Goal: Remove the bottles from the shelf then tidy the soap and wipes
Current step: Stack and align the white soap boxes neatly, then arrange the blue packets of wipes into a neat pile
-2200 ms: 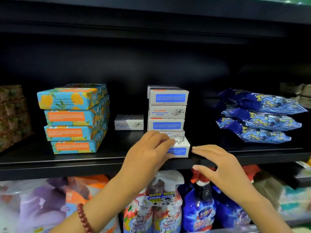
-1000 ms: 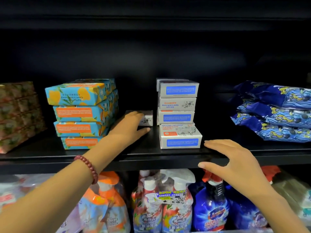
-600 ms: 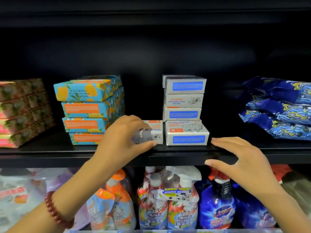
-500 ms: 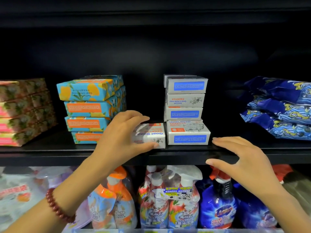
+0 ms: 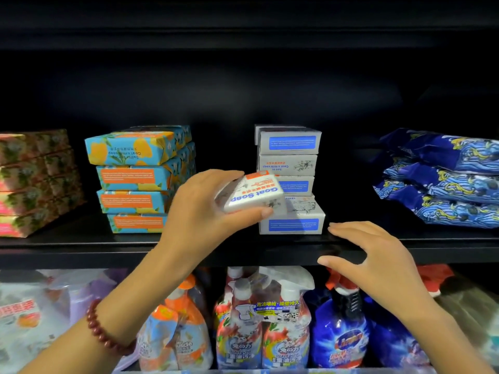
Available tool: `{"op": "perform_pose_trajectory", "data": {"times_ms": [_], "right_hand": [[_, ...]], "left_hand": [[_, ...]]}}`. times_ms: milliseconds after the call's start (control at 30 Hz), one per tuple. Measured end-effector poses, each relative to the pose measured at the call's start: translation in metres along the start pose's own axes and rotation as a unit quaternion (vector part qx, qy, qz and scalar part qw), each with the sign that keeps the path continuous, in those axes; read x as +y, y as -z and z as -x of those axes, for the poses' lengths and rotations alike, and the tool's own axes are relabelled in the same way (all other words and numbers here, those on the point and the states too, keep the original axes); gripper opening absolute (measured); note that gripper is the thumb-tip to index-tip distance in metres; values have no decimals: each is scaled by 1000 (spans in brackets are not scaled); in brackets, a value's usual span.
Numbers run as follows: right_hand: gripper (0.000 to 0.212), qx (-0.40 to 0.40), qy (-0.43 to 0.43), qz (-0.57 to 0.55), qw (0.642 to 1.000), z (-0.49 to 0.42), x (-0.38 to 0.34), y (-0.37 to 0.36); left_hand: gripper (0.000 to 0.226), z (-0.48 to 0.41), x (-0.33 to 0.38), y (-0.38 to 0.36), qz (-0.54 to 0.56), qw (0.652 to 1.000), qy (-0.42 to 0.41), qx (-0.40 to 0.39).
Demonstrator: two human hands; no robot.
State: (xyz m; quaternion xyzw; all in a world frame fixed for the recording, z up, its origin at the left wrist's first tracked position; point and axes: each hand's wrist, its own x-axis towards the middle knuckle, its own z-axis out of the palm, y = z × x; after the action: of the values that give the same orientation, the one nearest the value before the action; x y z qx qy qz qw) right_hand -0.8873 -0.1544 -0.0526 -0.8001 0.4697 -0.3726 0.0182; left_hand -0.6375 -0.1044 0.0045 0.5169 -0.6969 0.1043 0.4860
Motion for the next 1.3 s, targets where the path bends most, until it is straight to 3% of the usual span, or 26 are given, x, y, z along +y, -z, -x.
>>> {"op": "perform_pose_trajectory", "data": {"times_ms": [233,367,433,600,967,1100,1167,1300], "right_hand": [[70,1,8,-8,1000,0,1,-1],[59,-1,5,-10,1000,-1,4,-2],[57,1,4,-10,1000,0,5,-3],[56,5,4,-12,1000,0,5,-4],[58,5,-4,-15,1000,2,3,-4],[48,-16,11,-66,998,1,7,10],[38,51,18,-94,994,0,15,32],[30,210,28,-27,977,-9,46,93]], "left_hand": [[72,-32,24,-43,30,996,-5,-79],[69,-39,20,-55,11,995,2,-104],[64,-35,17,-57,-14,995,-6,-96],[47,-16,6,-59,-71,990,-120,-11],[43,-10,4,-62,-53,994,-95,-12],[41,-7,13,-63,-58,988,-143,24],[36,-7,25,-66,-49,982,-177,44],[33,-3,55,-91,-22,977,-205,52]]}}
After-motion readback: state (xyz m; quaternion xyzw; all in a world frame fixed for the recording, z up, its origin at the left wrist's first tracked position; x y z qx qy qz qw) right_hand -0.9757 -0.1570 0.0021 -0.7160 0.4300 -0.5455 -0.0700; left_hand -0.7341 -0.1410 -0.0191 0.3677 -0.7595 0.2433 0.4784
